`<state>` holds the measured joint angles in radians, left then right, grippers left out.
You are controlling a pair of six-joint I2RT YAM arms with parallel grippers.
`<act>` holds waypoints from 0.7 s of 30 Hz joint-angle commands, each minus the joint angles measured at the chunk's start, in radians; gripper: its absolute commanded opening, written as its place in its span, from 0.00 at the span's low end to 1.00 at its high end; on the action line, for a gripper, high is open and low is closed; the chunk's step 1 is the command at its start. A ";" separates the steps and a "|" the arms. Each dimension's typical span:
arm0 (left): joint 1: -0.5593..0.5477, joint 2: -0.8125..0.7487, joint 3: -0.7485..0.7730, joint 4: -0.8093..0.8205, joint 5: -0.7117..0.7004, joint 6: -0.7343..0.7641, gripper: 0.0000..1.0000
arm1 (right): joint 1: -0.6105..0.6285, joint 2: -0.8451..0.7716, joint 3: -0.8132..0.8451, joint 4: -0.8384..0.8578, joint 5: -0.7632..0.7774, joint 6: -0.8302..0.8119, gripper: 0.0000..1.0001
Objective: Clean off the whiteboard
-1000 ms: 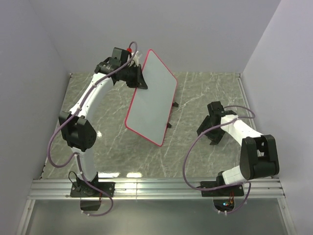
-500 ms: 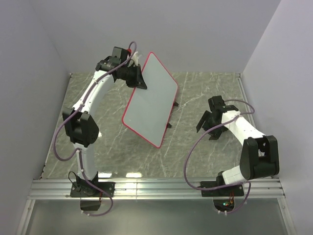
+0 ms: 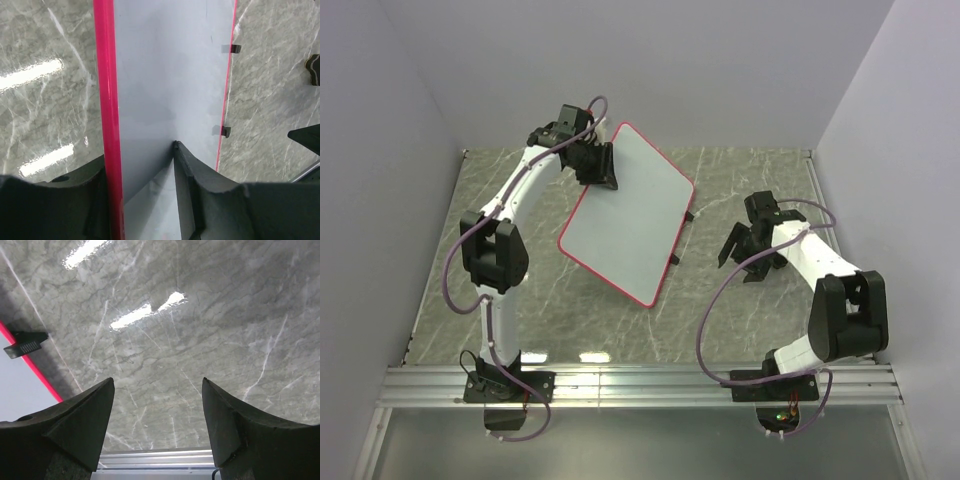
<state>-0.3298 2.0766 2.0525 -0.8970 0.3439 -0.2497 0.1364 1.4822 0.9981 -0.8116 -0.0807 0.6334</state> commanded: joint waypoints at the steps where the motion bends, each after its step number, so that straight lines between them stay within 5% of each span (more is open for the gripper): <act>1: -0.020 -0.058 -0.003 0.000 -0.028 0.012 0.45 | -0.008 -0.002 -0.001 0.017 -0.019 -0.011 0.77; 17: 0.002 -0.246 0.012 0.086 -0.209 -0.140 0.56 | -0.008 -0.066 -0.090 0.081 -0.030 0.006 0.81; 21: 0.002 -0.320 0.002 0.046 -0.400 -0.163 0.55 | -0.008 -0.108 -0.062 0.077 -0.039 0.003 0.82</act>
<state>-0.3271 1.8439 2.0403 -0.8547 0.1024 -0.3702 0.1345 1.4372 0.9096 -0.7567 -0.1143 0.6350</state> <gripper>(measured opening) 0.553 0.814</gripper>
